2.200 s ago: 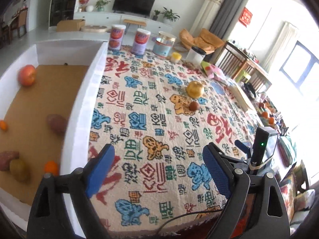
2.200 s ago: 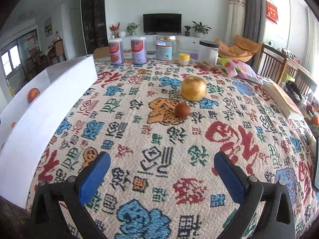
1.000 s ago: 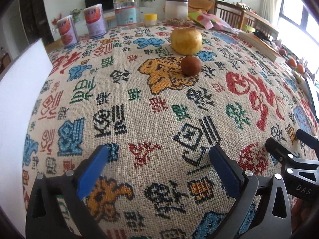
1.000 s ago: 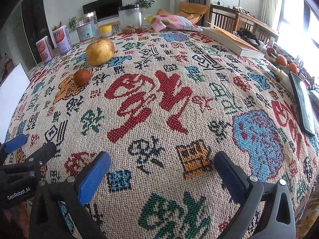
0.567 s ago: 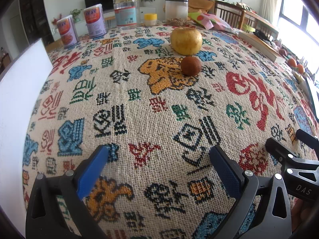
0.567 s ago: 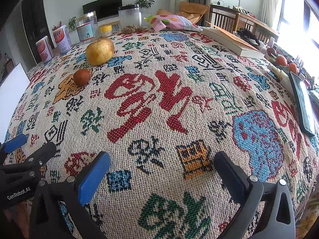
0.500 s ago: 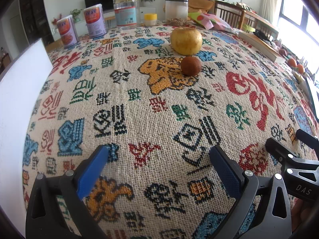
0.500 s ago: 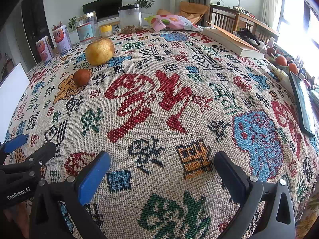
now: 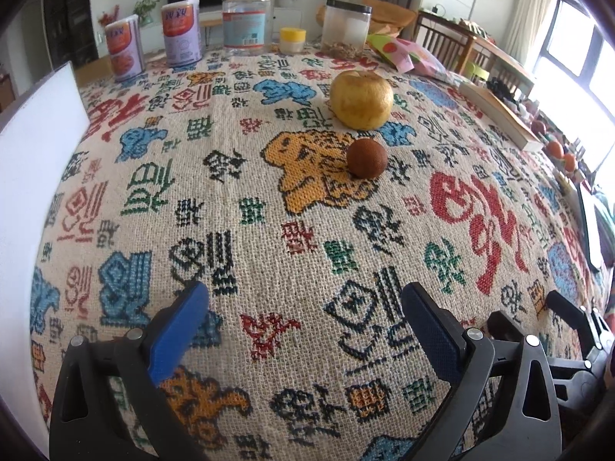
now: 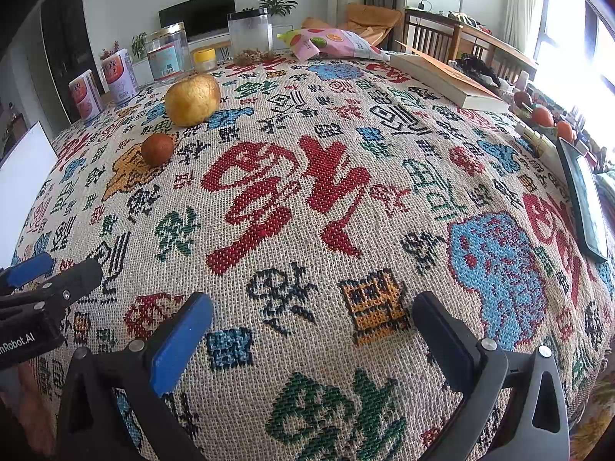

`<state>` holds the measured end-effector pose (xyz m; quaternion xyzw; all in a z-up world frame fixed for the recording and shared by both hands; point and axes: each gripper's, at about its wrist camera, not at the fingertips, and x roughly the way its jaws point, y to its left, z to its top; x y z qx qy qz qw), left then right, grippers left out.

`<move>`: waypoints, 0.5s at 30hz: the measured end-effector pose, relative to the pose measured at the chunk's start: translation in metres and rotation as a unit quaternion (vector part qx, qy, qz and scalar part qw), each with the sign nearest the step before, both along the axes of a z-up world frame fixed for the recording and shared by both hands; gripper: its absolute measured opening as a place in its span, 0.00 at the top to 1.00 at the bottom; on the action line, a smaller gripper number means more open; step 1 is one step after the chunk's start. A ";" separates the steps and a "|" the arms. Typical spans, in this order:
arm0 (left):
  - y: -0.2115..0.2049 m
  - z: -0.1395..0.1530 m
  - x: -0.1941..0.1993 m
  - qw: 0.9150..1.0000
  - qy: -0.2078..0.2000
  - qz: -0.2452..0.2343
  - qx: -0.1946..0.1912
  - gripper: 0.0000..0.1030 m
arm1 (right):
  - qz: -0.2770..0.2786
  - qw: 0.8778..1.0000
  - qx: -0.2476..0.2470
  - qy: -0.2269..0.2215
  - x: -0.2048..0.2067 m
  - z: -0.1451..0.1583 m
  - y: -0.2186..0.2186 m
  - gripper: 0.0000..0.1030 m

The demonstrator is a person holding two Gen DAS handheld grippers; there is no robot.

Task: Organize fruits
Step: 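Lower the left tool onto the dark brown round fruit and close it, then open the left tool and set the dark brown fruit back on the table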

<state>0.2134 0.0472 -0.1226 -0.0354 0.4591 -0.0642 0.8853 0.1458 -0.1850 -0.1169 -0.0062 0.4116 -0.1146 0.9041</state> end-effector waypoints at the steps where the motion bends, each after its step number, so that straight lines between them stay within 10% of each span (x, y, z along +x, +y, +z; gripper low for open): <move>1: -0.003 0.004 0.008 1.000 -0.009 0.002 -0.007 0.03 | 0.000 1.000 0.000 0.000 0.000 0.000 0.000 0.00; 6: -0.040 -0.002 0.054 0.998 -0.039 -0.043 0.035 0.06 | 0.000 1.000 0.000 0.000 0.000 0.000 0.000 0.00; 15: -0.053 -0.007 0.081 0.996 -0.039 -0.070 0.026 0.71 | 0.000 1.000 0.000 0.000 0.000 0.000 0.000 0.00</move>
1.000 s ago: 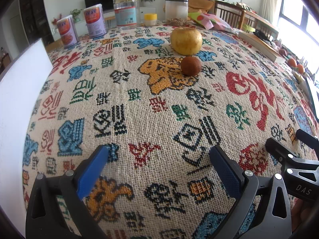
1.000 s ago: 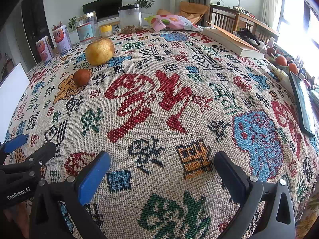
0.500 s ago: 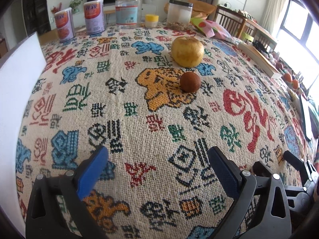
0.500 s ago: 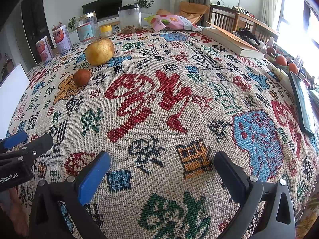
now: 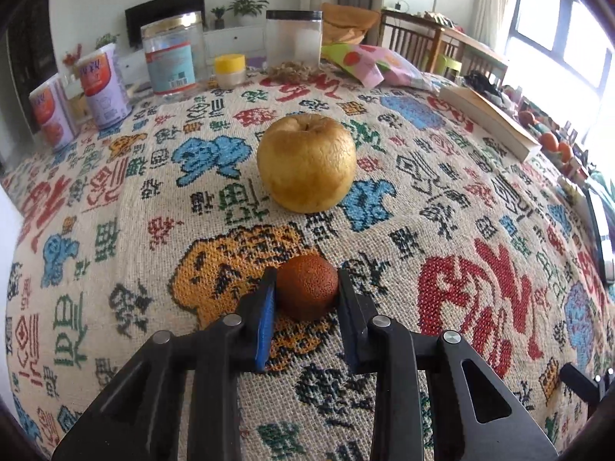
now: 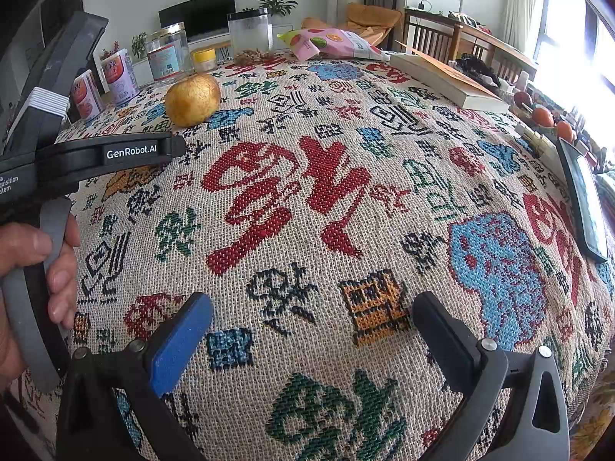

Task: Organize fruits
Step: 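Open the left tool and set the dark brown fruit back on the table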

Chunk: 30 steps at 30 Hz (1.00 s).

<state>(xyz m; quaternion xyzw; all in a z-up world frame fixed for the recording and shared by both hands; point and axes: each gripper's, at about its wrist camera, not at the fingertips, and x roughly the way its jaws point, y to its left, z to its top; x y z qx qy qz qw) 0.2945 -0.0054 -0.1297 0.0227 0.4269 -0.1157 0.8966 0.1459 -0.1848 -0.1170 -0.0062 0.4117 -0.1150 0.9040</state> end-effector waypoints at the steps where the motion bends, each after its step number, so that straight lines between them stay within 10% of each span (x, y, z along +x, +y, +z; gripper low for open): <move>1: 0.001 0.000 -0.003 1.000 0.000 0.001 0.004 0.71 | 0.000 1.000 0.000 0.000 0.000 0.000 0.000 0.00; 17: 0.079 0.003 -0.126 1.000 0.022 0.010 -0.004 0.68 | 0.000 1.000 0.000 0.000 0.000 0.000 0.000 0.00; 21: 0.076 0.000 -0.130 0.999 0.011 0.024 0.026 0.24 | 0.000 1.000 0.000 0.000 0.000 0.000 0.000 0.00; 30: 0.080 -0.006 -0.128 0.998 0.017 0.040 0.035 0.07 | 0.000 1.000 0.000 0.000 0.000 0.000 0.000 0.00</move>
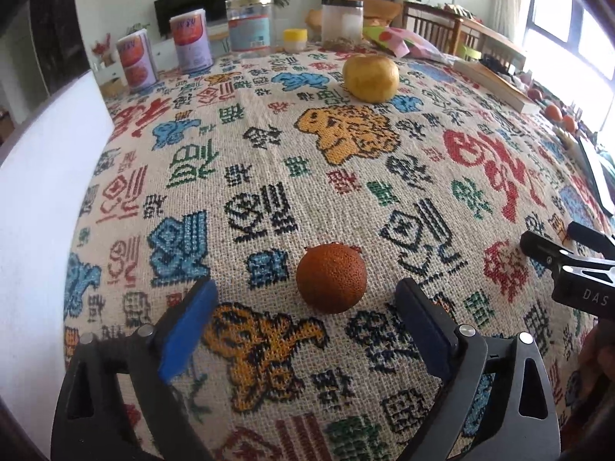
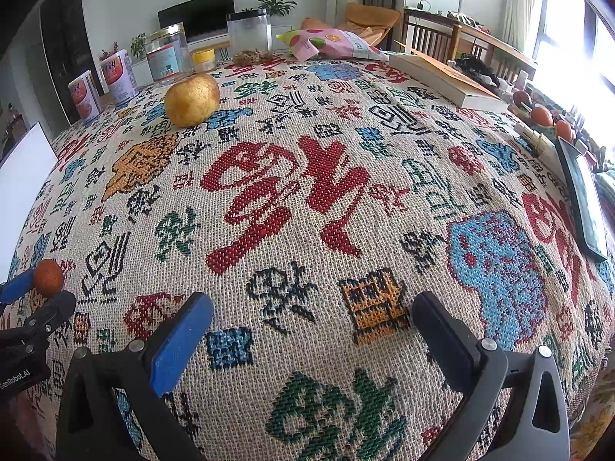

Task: Organize fruits

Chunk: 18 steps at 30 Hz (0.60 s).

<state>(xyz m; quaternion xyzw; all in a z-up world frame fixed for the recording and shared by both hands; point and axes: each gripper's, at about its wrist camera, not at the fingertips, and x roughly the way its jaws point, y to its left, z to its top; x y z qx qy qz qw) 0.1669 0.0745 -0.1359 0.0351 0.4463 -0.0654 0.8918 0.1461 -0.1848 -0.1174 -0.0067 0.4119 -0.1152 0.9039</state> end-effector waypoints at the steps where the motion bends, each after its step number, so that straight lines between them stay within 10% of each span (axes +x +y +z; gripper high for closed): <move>1: 0.000 0.000 0.000 1.000 0.000 0.001 0.000 0.07 | 0.000 1.000 0.000 0.000 0.000 0.000 0.000 0.00; 18: 0.000 0.000 0.000 1.000 0.001 0.002 0.000 0.05 | 0.000 1.000 0.000 0.000 0.000 0.000 0.000 0.00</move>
